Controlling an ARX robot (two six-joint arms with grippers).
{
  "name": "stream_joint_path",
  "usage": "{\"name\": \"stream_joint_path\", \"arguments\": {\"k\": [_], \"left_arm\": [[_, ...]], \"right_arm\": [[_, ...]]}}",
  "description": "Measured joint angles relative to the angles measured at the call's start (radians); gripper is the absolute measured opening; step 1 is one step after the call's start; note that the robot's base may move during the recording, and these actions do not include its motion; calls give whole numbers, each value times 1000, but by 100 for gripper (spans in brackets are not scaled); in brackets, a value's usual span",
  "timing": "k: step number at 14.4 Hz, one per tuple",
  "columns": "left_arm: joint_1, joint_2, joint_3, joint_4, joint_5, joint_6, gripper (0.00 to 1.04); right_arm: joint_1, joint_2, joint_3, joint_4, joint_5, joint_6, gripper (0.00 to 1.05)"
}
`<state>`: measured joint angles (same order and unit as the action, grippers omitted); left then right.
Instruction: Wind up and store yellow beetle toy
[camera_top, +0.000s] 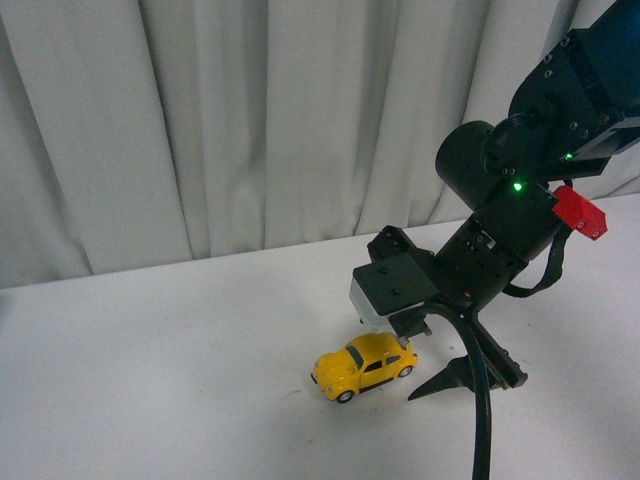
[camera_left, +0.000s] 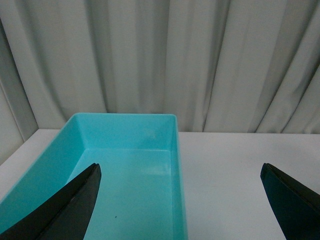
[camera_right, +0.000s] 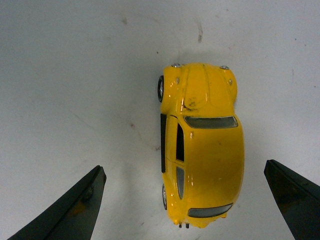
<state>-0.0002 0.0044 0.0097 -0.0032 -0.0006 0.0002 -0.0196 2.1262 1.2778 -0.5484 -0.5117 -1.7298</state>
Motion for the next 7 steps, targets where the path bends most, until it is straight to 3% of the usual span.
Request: {"name": "stream_joint_path", "arguments": {"k": [7], "left_arm": [[0, 0, 0, 0, 0, 0, 98]], "right_arm": [[41, 114, 119, -31, 15, 0, 98]]}}
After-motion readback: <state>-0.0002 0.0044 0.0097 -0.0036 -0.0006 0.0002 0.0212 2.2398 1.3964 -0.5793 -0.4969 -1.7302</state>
